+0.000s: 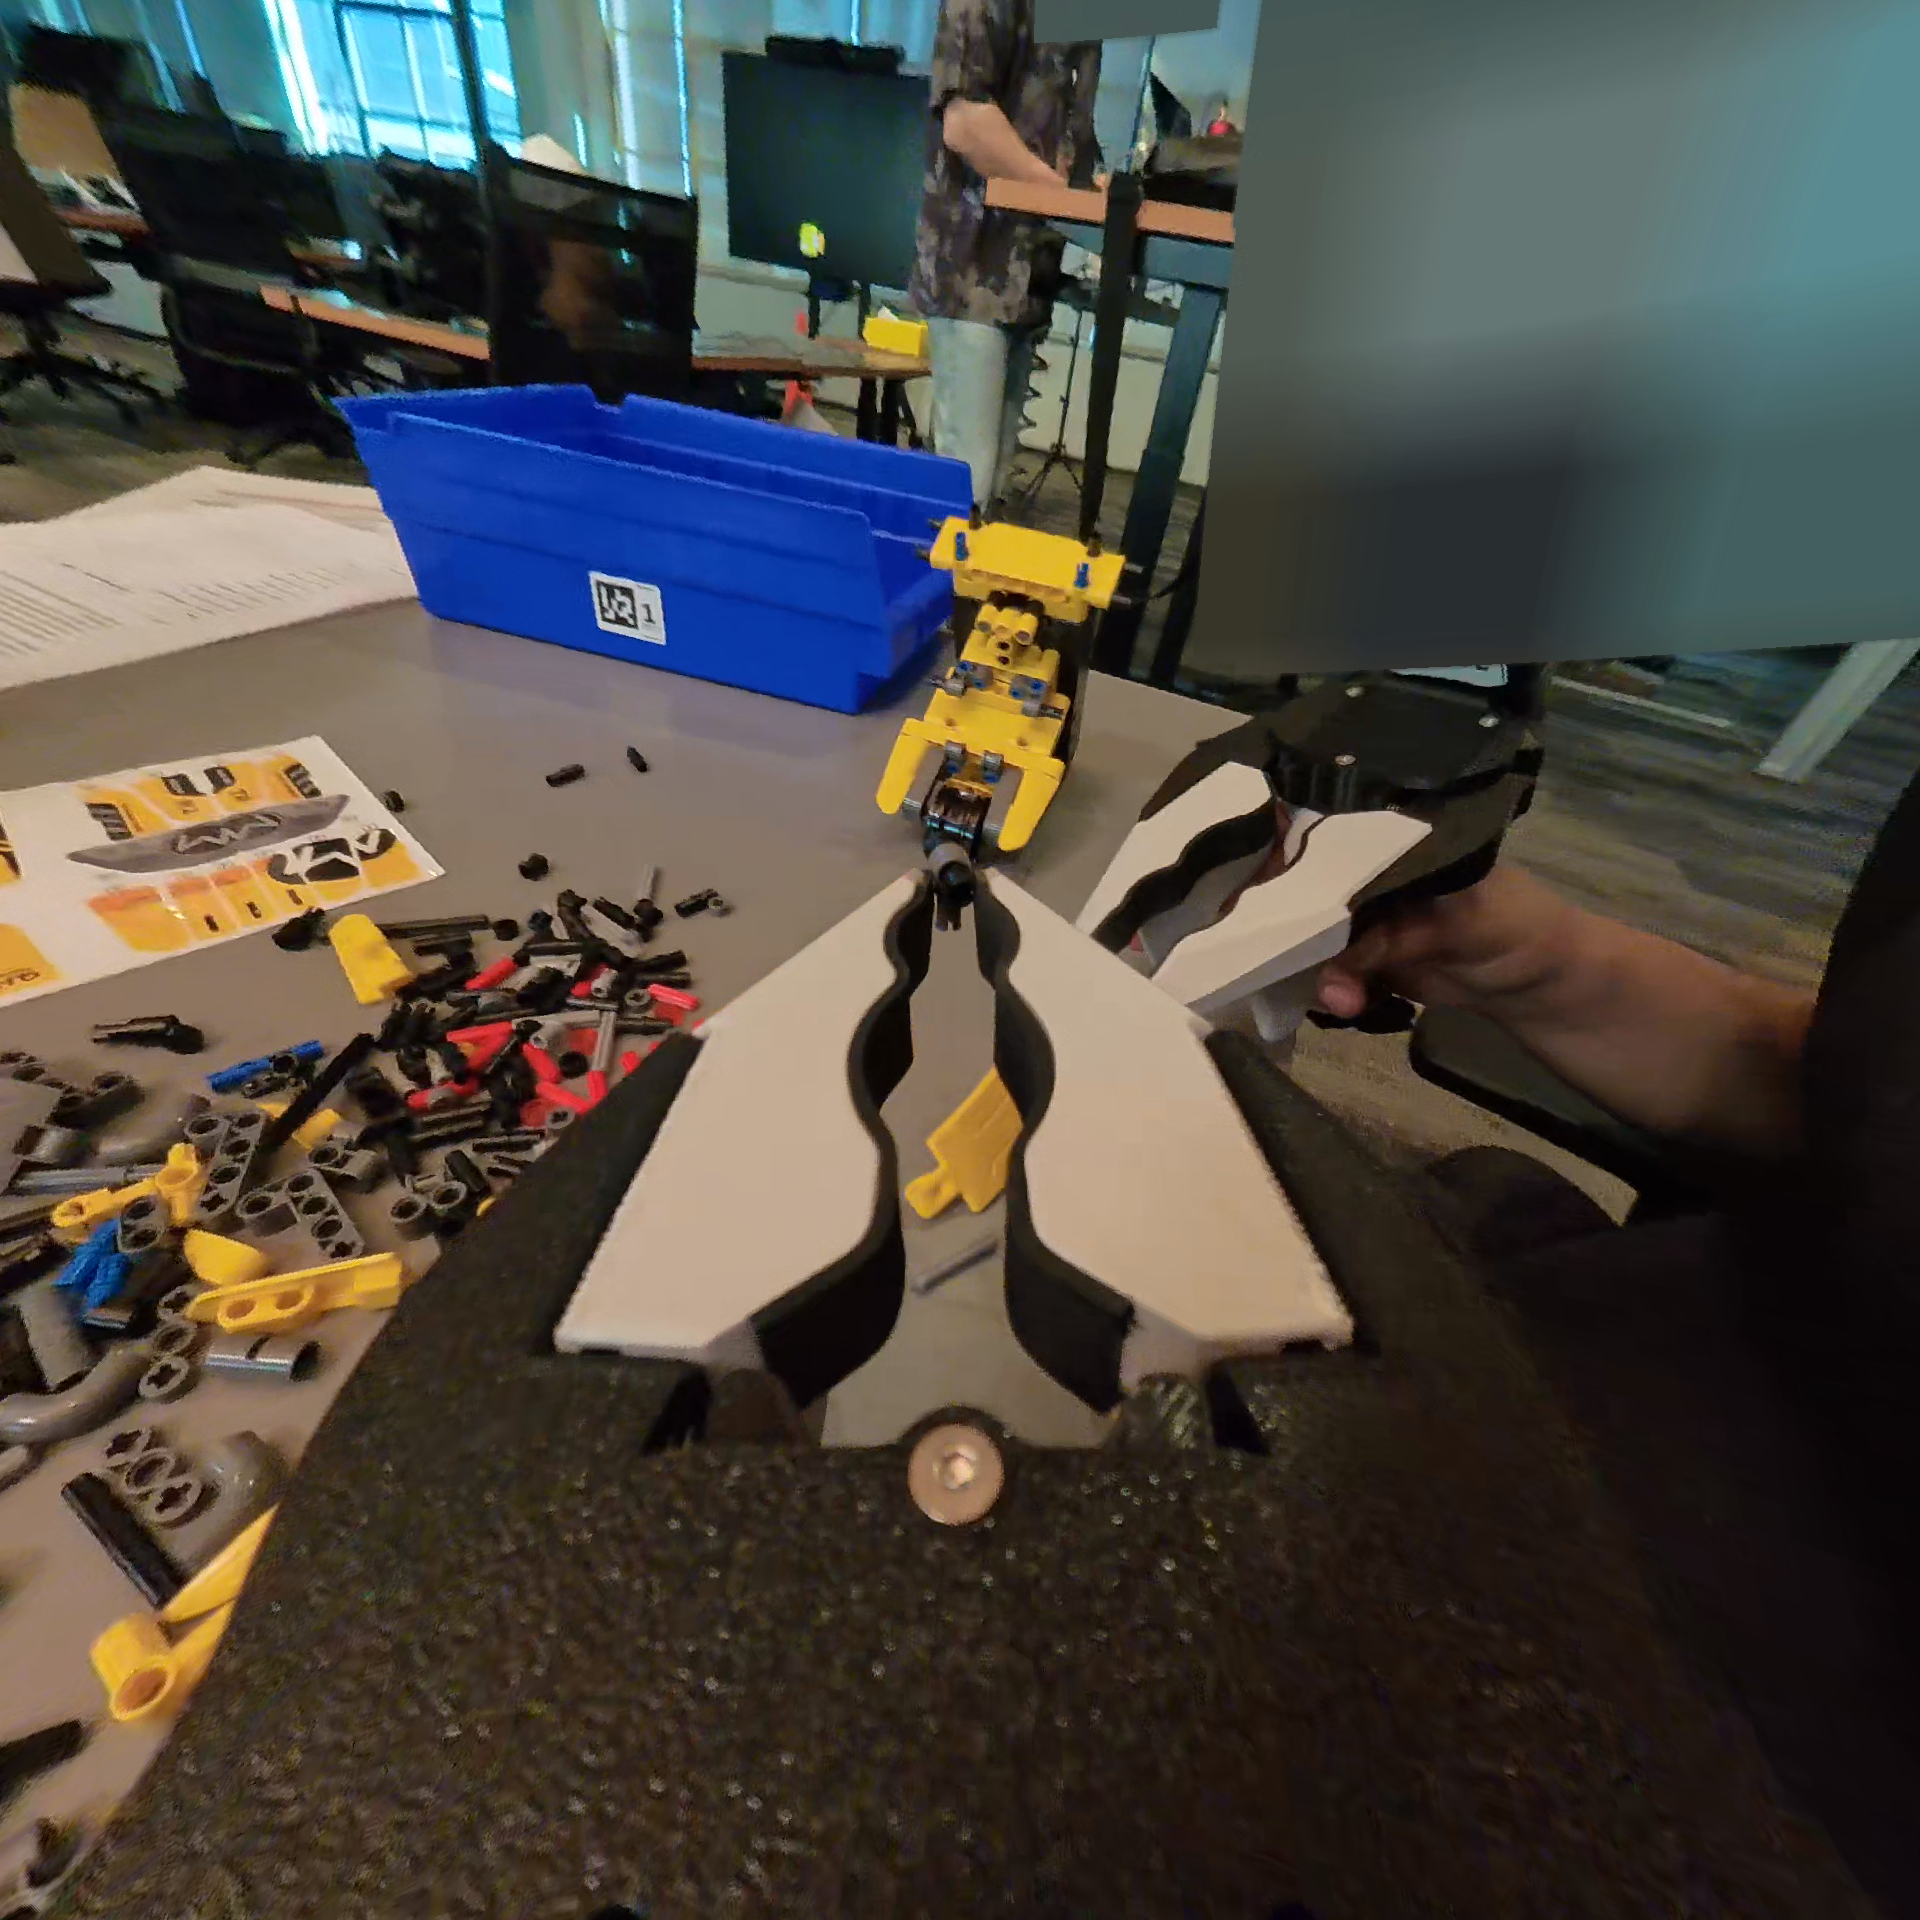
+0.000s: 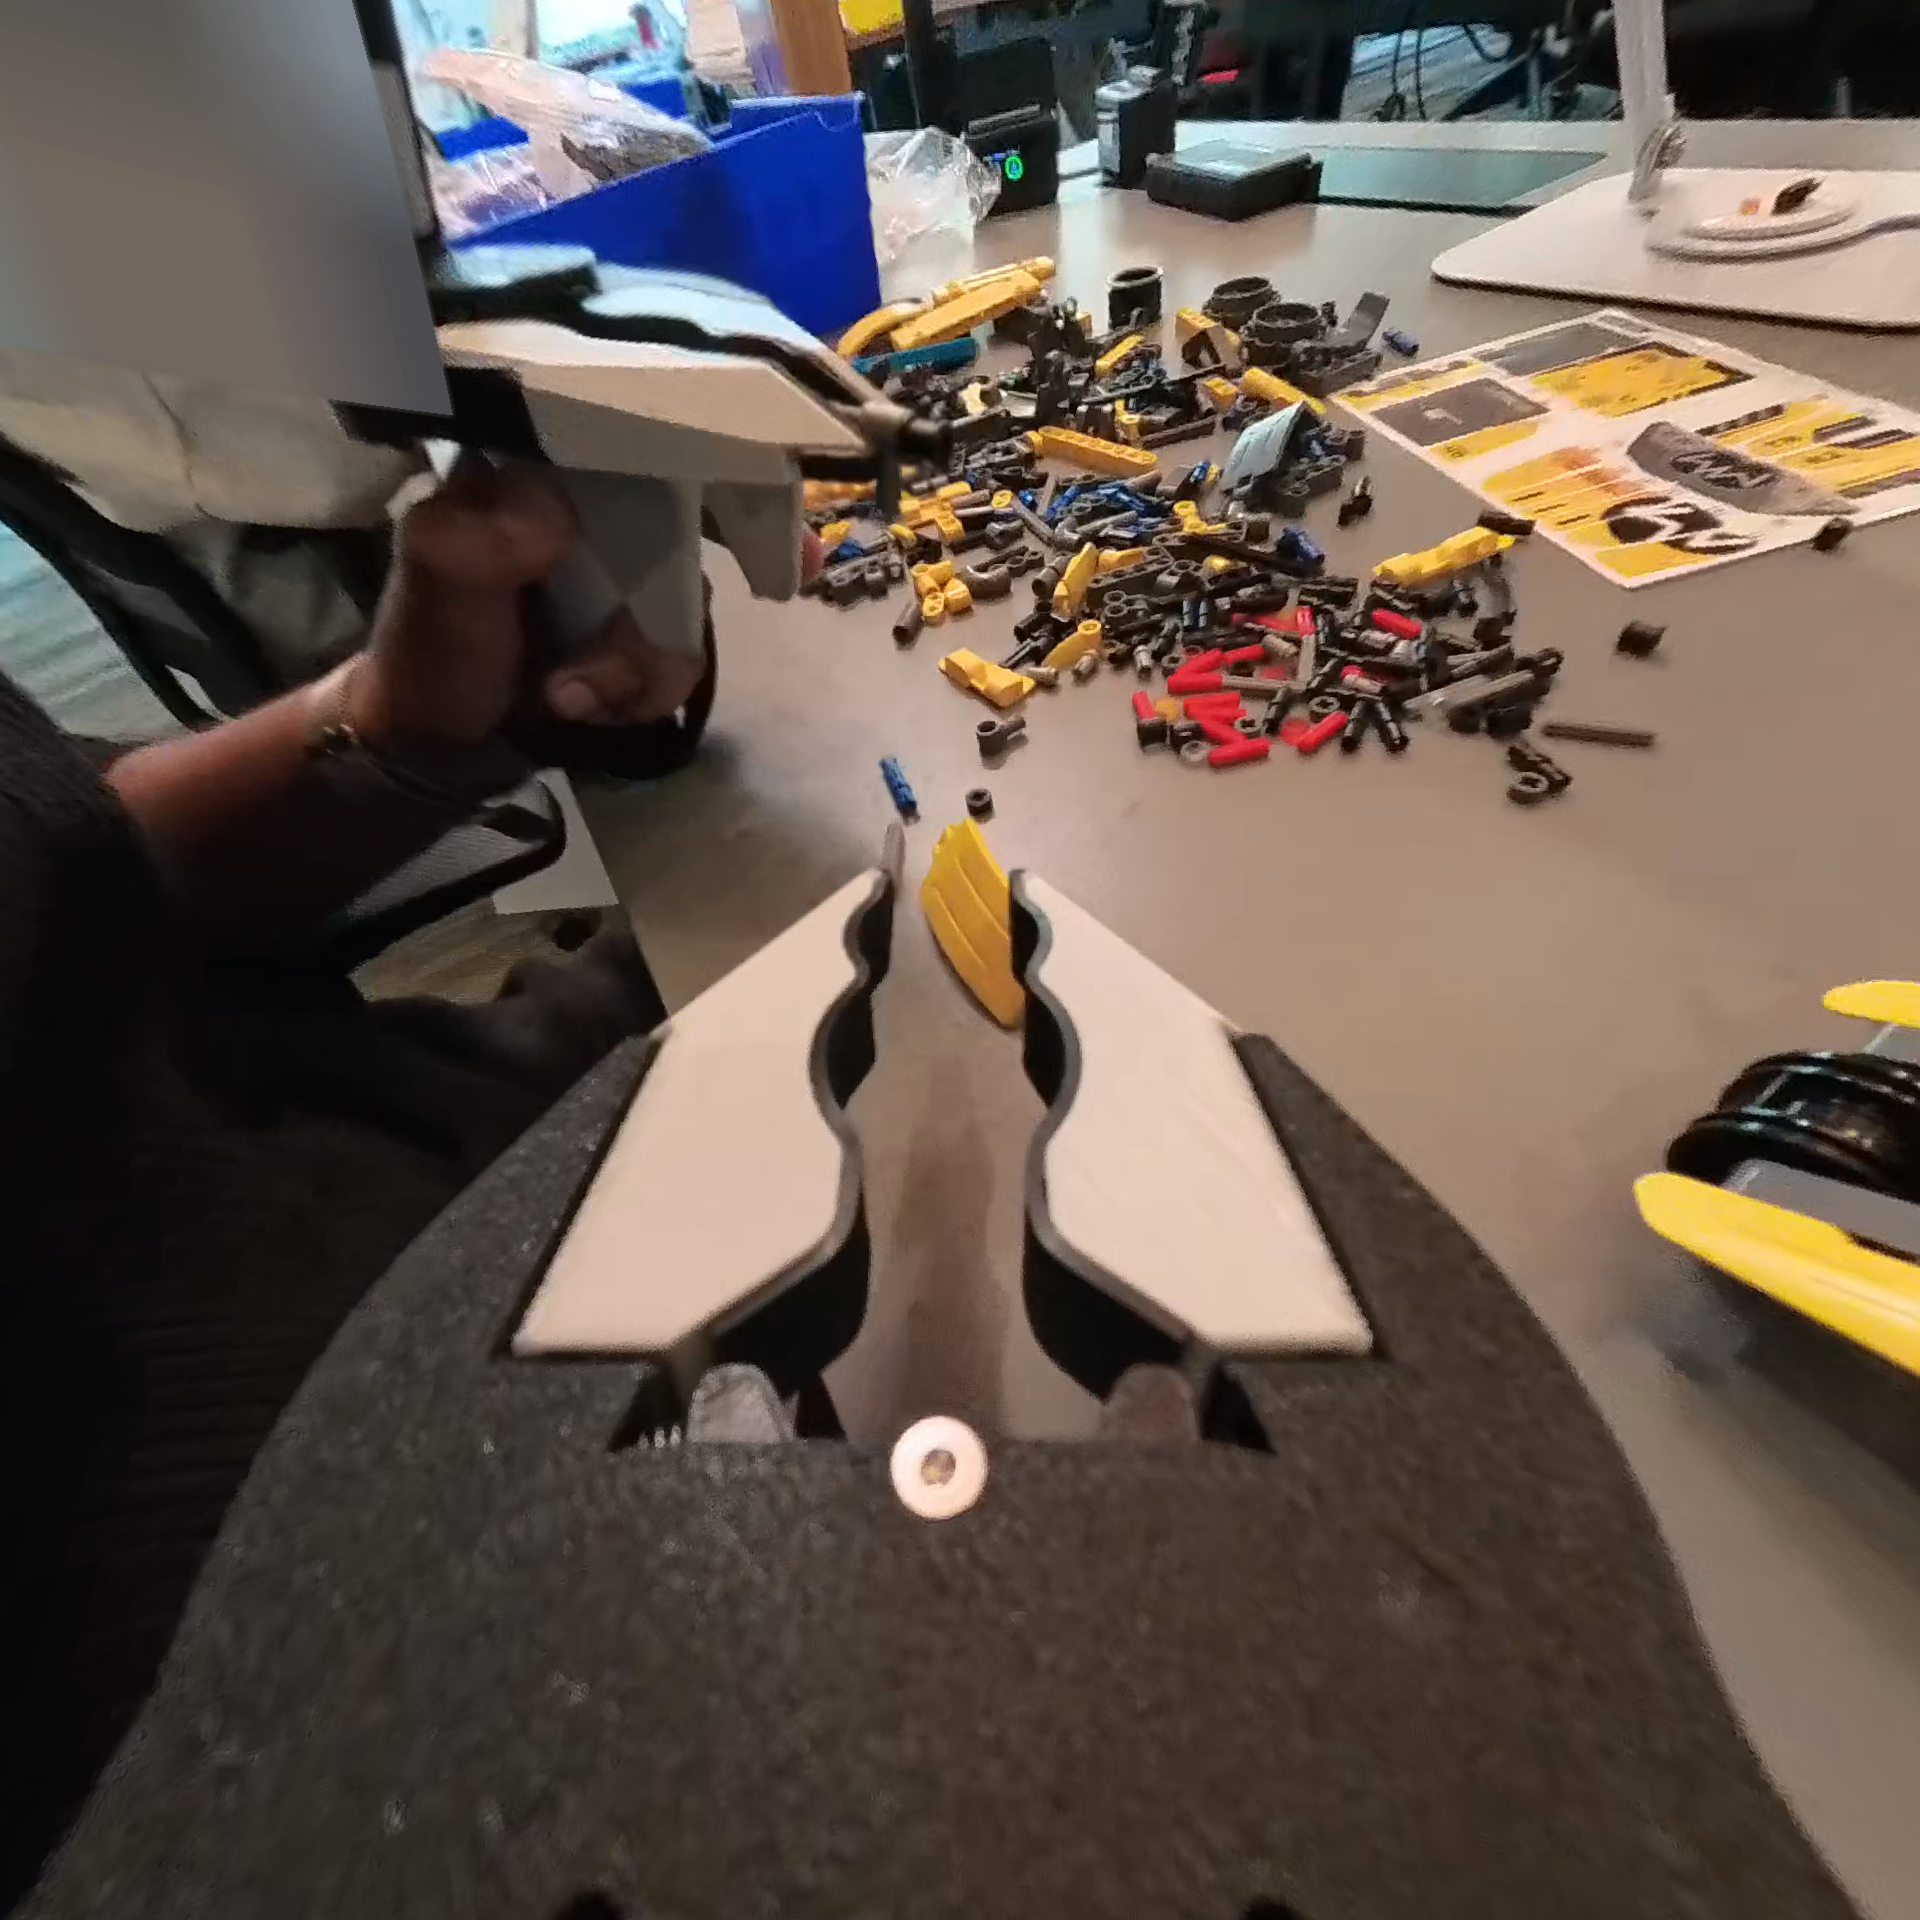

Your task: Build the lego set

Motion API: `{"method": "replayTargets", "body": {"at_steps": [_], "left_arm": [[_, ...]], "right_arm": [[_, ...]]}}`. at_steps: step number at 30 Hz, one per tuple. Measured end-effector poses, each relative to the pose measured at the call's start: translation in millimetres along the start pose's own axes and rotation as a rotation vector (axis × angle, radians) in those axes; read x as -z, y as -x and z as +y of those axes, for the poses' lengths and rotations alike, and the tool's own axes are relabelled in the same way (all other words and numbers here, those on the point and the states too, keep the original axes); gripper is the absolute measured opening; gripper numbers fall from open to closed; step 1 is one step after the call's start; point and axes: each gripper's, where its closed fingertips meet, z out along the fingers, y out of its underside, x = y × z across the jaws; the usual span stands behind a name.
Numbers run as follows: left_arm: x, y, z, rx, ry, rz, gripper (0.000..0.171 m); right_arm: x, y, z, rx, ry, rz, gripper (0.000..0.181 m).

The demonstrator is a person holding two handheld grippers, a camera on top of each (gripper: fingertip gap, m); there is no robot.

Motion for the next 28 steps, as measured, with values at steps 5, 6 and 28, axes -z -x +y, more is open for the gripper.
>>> {"method": "replayTargets", "body": {"at_steps": [5, 6, 28], "left_arm": [[7.1, 6.9, -9.1, 0.017, -0.079, -0.002, 0.007], [6.8, 6.8, -8.9, 0.028, -0.077, 0.008, 0.007], [14.1, 8.7, -13.2, 0.100, -0.128, 0.053, 0.007]], "right_arm": [[7.2, -2.2, -16.0, -0.059, -0.063, -0.035, 0.020], [8.4, -3.9, -21.5, -0.065, -0.078, -0.034, 0.020], [25.5, -29.6, -66.5, 0.035, -0.318, -0.079, 0.027]]}}
